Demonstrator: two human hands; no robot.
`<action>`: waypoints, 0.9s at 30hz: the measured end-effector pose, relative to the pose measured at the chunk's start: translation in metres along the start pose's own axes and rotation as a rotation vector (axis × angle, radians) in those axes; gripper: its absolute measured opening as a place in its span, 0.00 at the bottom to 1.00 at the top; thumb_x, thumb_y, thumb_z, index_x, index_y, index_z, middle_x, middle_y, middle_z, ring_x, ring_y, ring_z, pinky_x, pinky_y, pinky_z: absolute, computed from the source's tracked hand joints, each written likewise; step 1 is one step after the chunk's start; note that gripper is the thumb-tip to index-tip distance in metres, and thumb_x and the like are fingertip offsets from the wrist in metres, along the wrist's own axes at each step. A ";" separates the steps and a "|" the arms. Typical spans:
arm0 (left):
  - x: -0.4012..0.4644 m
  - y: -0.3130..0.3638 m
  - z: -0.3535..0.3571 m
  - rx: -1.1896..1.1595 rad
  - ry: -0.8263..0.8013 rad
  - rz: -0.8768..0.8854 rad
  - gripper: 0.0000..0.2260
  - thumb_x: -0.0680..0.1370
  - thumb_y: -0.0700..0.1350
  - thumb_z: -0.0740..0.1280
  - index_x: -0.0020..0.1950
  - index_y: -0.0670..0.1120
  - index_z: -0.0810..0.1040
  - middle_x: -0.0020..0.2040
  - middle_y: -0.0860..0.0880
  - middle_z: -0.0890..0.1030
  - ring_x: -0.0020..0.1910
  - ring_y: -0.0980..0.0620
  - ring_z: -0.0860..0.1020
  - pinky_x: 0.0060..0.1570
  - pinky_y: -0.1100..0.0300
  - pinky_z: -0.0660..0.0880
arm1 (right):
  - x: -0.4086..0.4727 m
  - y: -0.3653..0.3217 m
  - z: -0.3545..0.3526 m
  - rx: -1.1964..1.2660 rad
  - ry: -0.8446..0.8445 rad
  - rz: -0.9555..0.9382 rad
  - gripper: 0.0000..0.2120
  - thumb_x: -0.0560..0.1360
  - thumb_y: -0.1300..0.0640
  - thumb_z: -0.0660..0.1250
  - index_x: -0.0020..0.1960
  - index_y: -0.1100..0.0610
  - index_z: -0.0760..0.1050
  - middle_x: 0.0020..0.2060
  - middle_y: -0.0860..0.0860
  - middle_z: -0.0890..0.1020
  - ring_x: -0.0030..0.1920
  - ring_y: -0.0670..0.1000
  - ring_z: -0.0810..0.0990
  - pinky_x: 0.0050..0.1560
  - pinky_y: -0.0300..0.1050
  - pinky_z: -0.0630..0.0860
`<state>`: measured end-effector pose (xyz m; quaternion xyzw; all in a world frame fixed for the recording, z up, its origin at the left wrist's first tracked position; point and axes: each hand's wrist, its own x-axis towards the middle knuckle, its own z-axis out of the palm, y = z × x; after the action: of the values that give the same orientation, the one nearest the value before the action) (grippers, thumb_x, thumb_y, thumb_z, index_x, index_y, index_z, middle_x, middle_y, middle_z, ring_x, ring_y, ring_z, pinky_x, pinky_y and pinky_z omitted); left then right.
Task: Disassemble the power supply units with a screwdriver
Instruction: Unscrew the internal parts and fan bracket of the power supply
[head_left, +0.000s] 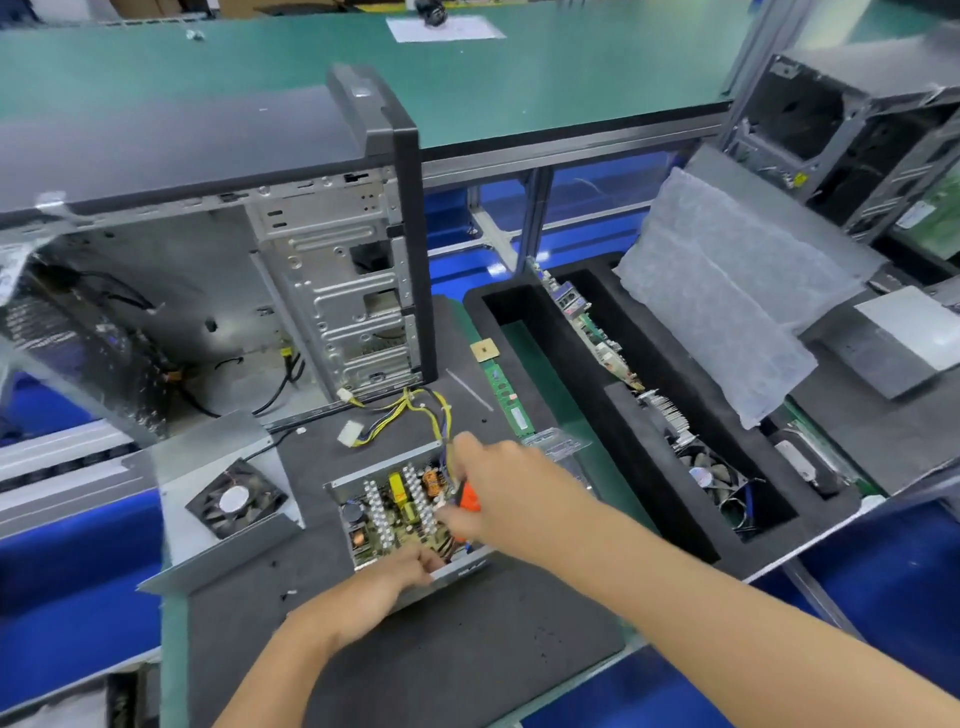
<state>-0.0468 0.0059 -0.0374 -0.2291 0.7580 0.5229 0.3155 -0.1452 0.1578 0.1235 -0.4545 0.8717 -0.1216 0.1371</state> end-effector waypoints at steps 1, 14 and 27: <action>-0.010 0.002 -0.001 -0.030 -0.004 0.002 0.12 0.61 0.45 0.59 0.43 0.50 0.72 0.45 0.54 0.73 0.53 0.50 0.70 0.52 0.59 0.64 | 0.000 0.000 -0.001 0.066 -0.013 0.023 0.18 0.75 0.44 0.67 0.54 0.55 0.66 0.43 0.54 0.78 0.44 0.59 0.78 0.41 0.50 0.76; -0.052 0.011 -0.003 -0.145 -0.031 0.084 0.12 0.65 0.51 0.59 0.48 0.55 0.73 0.54 0.53 0.74 0.54 0.53 0.70 0.55 0.57 0.64 | 0.001 0.008 0.005 0.183 -0.061 0.047 0.13 0.73 0.48 0.70 0.47 0.49 0.66 0.35 0.45 0.74 0.36 0.46 0.72 0.33 0.43 0.69; -0.052 -0.001 -0.005 -0.168 -0.041 0.037 0.18 0.66 0.54 0.61 0.55 0.56 0.76 0.57 0.56 0.76 0.55 0.56 0.72 0.52 0.58 0.65 | 0.001 0.023 0.008 0.210 -0.028 0.160 0.13 0.67 0.44 0.70 0.42 0.47 0.67 0.31 0.47 0.75 0.29 0.44 0.70 0.25 0.34 0.64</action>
<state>-0.0106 0.0022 0.0006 -0.2299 0.7088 0.5951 0.3011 -0.1601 0.1688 0.1083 -0.3683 0.8856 -0.1947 0.2055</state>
